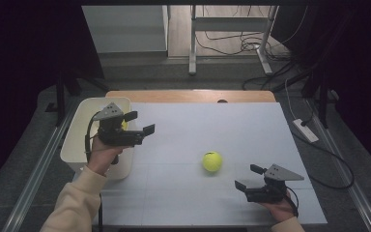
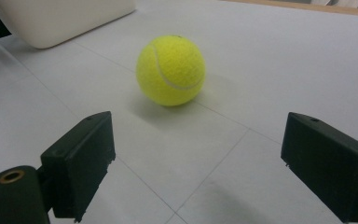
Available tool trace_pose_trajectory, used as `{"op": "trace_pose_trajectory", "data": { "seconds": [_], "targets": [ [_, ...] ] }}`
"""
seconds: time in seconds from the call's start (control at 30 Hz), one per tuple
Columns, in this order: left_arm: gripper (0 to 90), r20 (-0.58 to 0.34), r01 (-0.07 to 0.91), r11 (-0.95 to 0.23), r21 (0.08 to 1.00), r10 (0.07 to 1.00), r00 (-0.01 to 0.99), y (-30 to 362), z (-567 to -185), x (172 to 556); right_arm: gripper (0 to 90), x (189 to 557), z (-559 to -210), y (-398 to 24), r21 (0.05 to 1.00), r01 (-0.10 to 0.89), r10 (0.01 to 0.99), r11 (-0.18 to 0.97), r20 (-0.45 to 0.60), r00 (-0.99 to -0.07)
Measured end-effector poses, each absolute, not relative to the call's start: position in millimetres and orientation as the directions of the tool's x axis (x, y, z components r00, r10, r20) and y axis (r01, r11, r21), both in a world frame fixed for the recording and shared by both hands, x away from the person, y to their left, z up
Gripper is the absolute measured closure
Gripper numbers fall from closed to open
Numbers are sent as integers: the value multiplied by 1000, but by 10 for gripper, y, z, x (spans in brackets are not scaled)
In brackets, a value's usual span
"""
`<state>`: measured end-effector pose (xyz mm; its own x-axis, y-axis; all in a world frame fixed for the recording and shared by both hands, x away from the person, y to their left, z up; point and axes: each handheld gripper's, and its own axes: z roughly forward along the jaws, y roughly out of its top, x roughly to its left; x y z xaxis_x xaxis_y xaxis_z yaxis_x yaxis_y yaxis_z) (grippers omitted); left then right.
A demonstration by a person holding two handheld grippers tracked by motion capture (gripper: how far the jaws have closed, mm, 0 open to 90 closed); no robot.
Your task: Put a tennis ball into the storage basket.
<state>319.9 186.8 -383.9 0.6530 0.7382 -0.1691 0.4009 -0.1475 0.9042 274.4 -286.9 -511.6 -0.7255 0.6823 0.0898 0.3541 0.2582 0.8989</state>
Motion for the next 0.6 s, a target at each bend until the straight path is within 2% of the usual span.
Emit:
{"op": "trace_pose_trajectory", "data": {
  "seconds": [0.6],
  "targets": [
    [132, -178, 418, -196, 887, 690, 701, 1544, -3926, 3252, 99, 2725, -5106, -2888, 902, 347, 686, 258, 82, -723]
  ]
}}
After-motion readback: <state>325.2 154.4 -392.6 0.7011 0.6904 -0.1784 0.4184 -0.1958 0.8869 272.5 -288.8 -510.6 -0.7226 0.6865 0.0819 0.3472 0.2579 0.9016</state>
